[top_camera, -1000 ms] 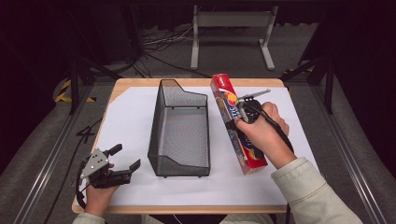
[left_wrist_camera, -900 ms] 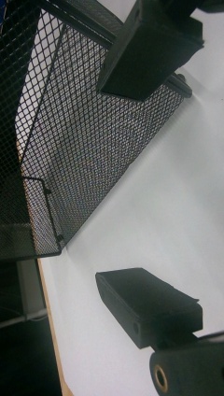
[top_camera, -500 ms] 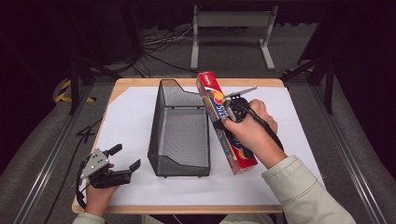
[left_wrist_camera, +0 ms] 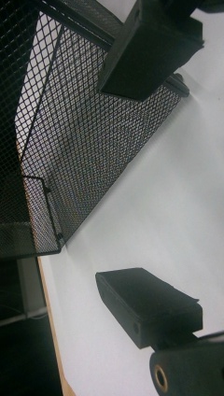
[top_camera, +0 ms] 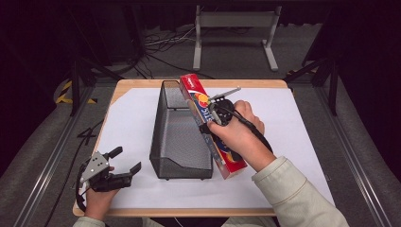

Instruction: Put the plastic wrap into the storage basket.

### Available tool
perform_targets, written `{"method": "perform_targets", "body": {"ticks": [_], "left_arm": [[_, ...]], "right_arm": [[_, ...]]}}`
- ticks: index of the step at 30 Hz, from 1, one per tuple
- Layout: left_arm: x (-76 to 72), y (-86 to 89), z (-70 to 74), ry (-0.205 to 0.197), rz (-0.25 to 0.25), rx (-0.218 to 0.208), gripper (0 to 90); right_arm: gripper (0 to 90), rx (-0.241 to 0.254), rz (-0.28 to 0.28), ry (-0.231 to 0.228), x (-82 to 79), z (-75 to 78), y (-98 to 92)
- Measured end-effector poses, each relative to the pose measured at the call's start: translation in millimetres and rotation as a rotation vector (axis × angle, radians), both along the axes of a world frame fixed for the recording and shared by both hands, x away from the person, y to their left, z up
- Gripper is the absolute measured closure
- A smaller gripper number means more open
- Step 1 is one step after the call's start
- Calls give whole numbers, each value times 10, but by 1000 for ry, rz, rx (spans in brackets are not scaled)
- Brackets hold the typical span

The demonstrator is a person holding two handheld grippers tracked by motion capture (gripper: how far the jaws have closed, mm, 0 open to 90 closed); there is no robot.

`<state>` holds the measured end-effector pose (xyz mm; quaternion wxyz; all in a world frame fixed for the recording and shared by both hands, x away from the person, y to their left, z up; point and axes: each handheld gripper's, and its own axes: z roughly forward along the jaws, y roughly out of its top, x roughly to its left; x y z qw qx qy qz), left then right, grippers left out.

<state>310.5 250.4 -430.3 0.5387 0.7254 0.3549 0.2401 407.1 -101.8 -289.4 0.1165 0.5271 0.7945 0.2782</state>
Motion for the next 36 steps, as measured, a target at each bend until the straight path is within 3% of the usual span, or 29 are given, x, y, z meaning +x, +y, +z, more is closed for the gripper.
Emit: {"method": "perform_targets", "body": {"ticks": [20, 36], "left_arm": [[7, 4, -7, 0, -2, -1, 106], [-4, -5, -5, -2, -2, 11, 106]], "right_arm": [[396, -8, 13, 44, 75, -201, 367], [395, -75, 28, 109, 203, -415, 545]]}}
